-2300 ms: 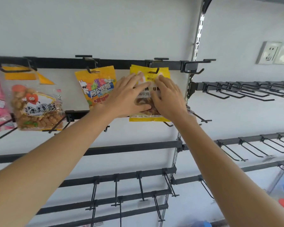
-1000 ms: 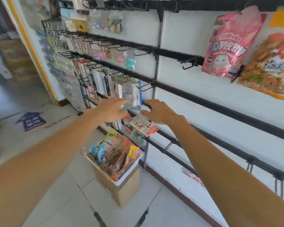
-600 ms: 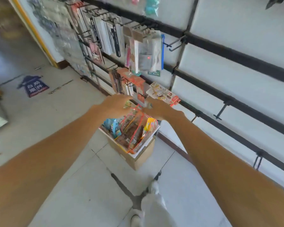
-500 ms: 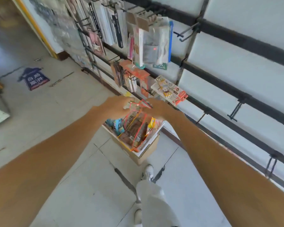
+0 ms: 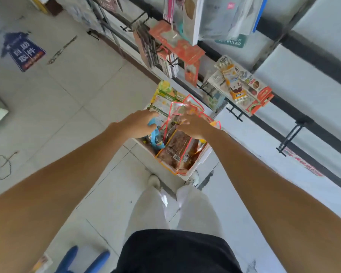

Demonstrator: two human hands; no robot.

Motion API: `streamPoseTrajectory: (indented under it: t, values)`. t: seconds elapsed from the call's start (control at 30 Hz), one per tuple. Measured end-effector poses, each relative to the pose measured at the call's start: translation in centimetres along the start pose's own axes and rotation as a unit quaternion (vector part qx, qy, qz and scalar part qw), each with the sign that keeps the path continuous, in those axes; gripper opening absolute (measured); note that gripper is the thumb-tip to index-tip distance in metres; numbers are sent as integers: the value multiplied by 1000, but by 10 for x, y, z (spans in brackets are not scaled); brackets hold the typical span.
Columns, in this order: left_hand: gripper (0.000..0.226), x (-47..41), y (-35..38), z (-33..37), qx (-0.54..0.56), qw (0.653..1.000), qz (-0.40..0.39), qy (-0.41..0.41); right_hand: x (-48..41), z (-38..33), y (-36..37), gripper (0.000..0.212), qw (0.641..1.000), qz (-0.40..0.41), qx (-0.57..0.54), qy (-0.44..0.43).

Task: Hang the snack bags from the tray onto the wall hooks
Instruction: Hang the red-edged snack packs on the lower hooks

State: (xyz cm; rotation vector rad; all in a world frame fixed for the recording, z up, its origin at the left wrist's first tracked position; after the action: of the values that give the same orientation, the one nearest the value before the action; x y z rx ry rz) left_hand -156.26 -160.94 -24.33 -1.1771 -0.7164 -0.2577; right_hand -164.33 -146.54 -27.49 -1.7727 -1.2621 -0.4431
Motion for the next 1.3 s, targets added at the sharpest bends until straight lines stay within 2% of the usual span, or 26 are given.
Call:
streamPoseTrajectory:
  t: [0.2, 0.23, 0.3, 0.33, 0.4, 0.47, 0.5, 0.57, 0.67, 0.77, 0.87, 1.0, 1.13, 1.23, 1.3]
  values:
    - [50, -59, 22, -6, 36, 996, -56, 59, -45, 24, 26, 50, 982, 40, -156, 96]
    - [49, -69, 27, -5, 40, 994, -69, 74, -54, 28, 33, 41, 970, 53, -202, 122]
    - [49, -83, 38, -2, 42, 991, -88, 92, -67, 44, 47, 9, 943, 81, -266, 181]
    - [48, -93, 44, -4, 42, 990, -98, 97, -77, 54, 56, 22, 932, 99, -278, 212]
    - [44, -105, 56, -6, 39, 986, -122, 109, -90, 64, 76, 36, 915, 113, -300, 244]
    - [42, -112, 68, -6, 32, 981, -142, 130, -94, 64, 88, 76, 899, 150, -319, 260]
    - [43, -114, 72, -7, 26, 978, -150, 143, -93, 64, 88, 80, 890, 188, -316, 270]
    - [46, -119, 80, -9, 4, 974, -156, 166, -84, 65, 86, 72, 869, 252, -301, 300]
    - [48, -126, 88, -9, -17, 970, -155, 187, -76, 75, 92, 79, 849, 275, -298, 339]
    - [49, -130, 89, -4, -25, 970, -118, 210, -73, 84, 97, 87, 844, 281, -292, 351]
    - [53, -130, 91, 0, 16, 966, -119, 228, -71, 93, 98, 90, 838, 292, -272, 373]
    - [53, -133, 93, 6, 27, 965, -117, 233, -73, 92, 100, 78, 841, 309, -244, 370]
    - [46, -130, 101, 8, -11, 958, -129, 254, -65, 94, 95, 59, 841, 351, -237, 337]
    - [43, -135, 96, 9, -23, 959, -127, 252, -61, 99, 88, 44, 830, 376, -262, 318]
    - [44, -138, 91, 11, -23, 960, -123, 250, -67, 96, 91, 49, 837, 351, -275, 317]
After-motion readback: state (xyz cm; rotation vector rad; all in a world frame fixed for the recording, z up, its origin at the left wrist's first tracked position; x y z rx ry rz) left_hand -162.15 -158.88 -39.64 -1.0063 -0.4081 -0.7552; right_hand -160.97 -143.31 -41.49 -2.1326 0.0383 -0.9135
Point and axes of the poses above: each hand's wrist, its own x-axis away from the middle knuckle, its own y-axis out of the palm, z = x × y, the point moved 10 cm from there along -x, towards the middle knuckle, and after that the axes turned 7 degrees about -x, right-handed, at the moved point
